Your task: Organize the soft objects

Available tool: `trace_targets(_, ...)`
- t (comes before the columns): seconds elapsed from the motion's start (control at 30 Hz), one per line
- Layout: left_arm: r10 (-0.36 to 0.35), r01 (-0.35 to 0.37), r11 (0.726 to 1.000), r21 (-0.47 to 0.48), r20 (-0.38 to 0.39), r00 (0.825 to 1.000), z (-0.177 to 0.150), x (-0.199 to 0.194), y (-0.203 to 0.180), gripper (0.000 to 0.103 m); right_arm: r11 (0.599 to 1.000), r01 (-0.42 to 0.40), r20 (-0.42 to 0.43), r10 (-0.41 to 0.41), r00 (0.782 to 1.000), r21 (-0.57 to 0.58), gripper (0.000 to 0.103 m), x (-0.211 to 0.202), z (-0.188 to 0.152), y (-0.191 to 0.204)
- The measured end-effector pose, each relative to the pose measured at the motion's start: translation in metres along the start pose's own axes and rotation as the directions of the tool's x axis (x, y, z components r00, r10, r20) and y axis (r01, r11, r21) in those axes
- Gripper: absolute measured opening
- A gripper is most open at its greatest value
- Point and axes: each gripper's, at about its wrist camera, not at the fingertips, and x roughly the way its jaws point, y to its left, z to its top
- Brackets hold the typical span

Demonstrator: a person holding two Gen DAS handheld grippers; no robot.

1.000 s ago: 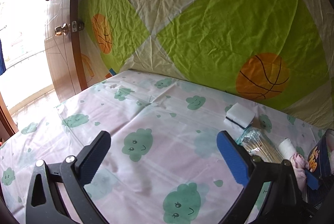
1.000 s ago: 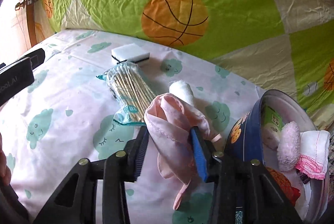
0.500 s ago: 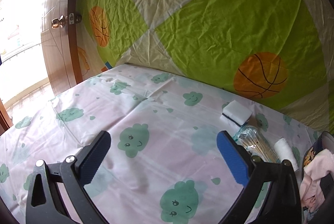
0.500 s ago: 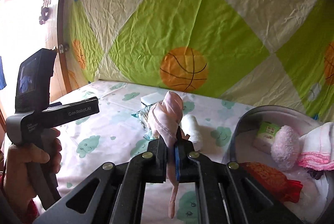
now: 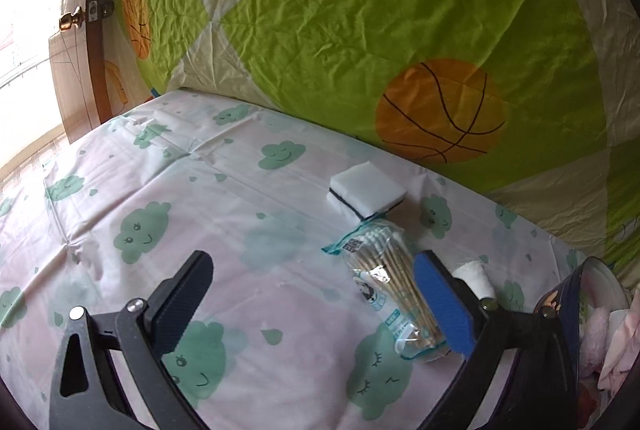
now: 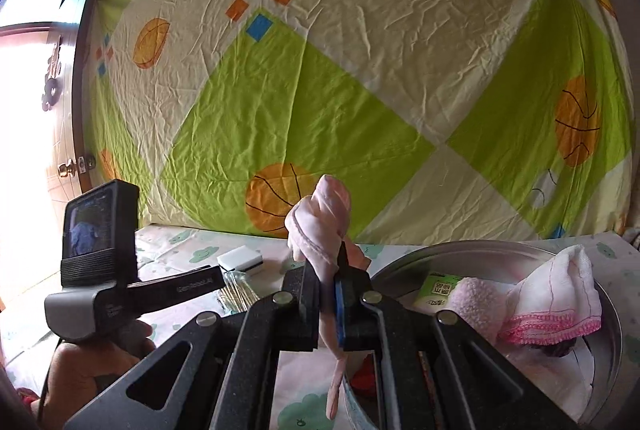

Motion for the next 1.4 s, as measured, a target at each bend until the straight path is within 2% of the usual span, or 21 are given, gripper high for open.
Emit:
trace_targets(0.07, 0.035, -0.035, 0.999, 0.007, -0.018, 0.999, 0.002, 0.008, -0.019, 0.094, 1.0, 0.007, 0.001, -0.007, 1.0, 0.016, 0.006, 0.0, 0.001, -0.005)
trace_targets(0.17, 0.115, -0.114, 0.993, 0.012, -0.095, 0.989, 0.0, 0.031, -0.039, 0.093, 0.999, 0.018, 0.002, -0.018, 1.0, 0.036, 0.006, -0.001, 0.001, -0.012)
trace_targets(0.27, 0.114, -0.117, 0.993, -0.011, -0.169, 0.979, -0.004, 0.051, -0.045, 0.093, 0.998, 0.019, -0.006, -0.018, 1.0, 0.059, 0.006, 0.001, 0.002, -0.016)
trace_targets(0.4, 0.14, -0.14, 0.99, 0.013, -0.183, 0.973, -0.008, 0.059, -0.049, 0.093, 0.995, 0.011, -0.027, -0.009, 1.0, 0.096, 0.006, 0.004, 0.003, -0.022)
trace_targets(0.53, 0.113, -0.102, 0.993, 0.065, -0.204, 0.972, -0.009, 0.06, -0.048, 0.091, 0.995, 0.021, -0.037, -0.017, 0.999, 0.093, 0.006, 0.005, 0.001, -0.022)
trace_targets(0.6, 0.075, -0.059, 0.995, 0.086, -0.205, 0.976, -0.01, 0.056, -0.044, 0.081, 0.995, 0.019, -0.043, -0.015, 0.999, 0.095, 0.006, 0.006, 0.0, -0.023)
trace_targets(0.7, 0.055, -0.036, 0.995, 0.097, -0.192, 0.98, -0.011, 0.048, -0.034, 0.049, 0.995, 0.02, -0.048, -0.016, 0.999, 0.095, 0.006, 0.007, -0.001, -0.023)
trace_targets(0.8, 0.015, -0.003, 0.998, 0.066, -0.18, 0.983, -0.011, 0.04, -0.016, 0.039, 0.995, 0.022, -0.053, -0.017, 0.998, 0.096, 0.006, 0.008, -0.001, -0.023)
trace_targets(0.9, -0.054, 0.058, 0.998, 0.022, -0.177, 0.983, -0.011, 0.035, -0.003, 0.034, 0.995, 0.012, -0.053, -0.007, 0.999, 0.104, 0.006, 0.007, 0.0, -0.024)
trace_targets(1.03, -0.111, 0.104, 0.993, -0.051, -0.149, 0.983, -0.013, 0.027, 0.009, 0.033, 0.995, 0.008, -0.037, -0.004, 0.999, 0.095, 0.006, 0.003, 0.001, -0.023)
trace_targets(1.2, -0.142, 0.137, 0.987, -0.089, -0.052, 0.988, -0.012, 0.005, 0.014, 0.033, 0.996, -0.01, -0.012, 0.011, 1.0, 0.087, 0.006, -0.002, 0.003, -0.02)
trace_targets(1.3, -0.134, 0.135, 0.991, -0.01, 0.046, 0.99, -0.011, -0.016, -0.001, 0.033, 0.997, -0.01, 0.009, 0.009, 1.0, 0.077, 0.006, -0.006, 0.004, -0.017)
trace_targets(1.4, -0.119, 0.105, 0.99, 0.097, 0.148, 0.982, -0.012, -0.038, -0.021, 0.033, 0.999, -0.001, 0.025, 0.0, 1.0, 0.053, 0.006, -0.009, 0.003, -0.013)
